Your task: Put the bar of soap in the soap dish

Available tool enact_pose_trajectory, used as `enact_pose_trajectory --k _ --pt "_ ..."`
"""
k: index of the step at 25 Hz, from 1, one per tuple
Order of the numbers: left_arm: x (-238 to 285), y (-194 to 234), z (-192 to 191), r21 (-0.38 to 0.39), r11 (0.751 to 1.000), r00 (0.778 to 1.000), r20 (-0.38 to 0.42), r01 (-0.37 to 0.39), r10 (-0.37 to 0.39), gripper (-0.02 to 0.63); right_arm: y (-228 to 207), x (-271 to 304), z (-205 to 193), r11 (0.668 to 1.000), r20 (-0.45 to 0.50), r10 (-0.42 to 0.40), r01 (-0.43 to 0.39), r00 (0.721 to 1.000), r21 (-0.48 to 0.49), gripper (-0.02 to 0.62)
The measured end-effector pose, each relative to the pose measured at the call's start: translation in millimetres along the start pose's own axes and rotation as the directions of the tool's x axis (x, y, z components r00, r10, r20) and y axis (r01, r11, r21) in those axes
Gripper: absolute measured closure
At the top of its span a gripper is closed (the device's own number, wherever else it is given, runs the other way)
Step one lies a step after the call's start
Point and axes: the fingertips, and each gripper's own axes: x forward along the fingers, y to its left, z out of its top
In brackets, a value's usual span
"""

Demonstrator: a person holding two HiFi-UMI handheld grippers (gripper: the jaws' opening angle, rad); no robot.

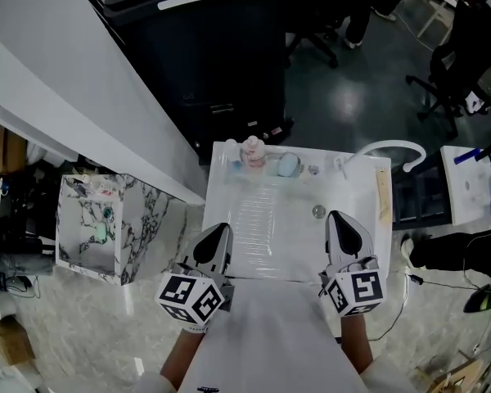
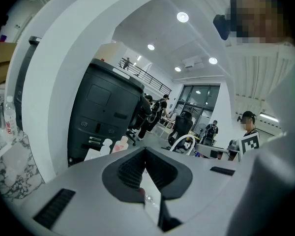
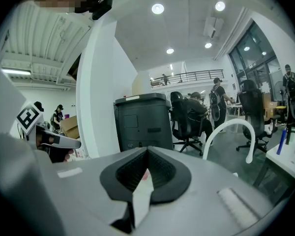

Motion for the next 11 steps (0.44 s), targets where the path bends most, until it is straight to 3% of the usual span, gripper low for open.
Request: enact_pose_trajectory --k 11 --pt "3.3 -5.2 0.5 0.0 1.0 1.0 0.007 0.005 -0.005 0.597 -2.8 1.5 0.3 1.0 -0.002 -0.002 0.002 1.0 -0.006 0.583"
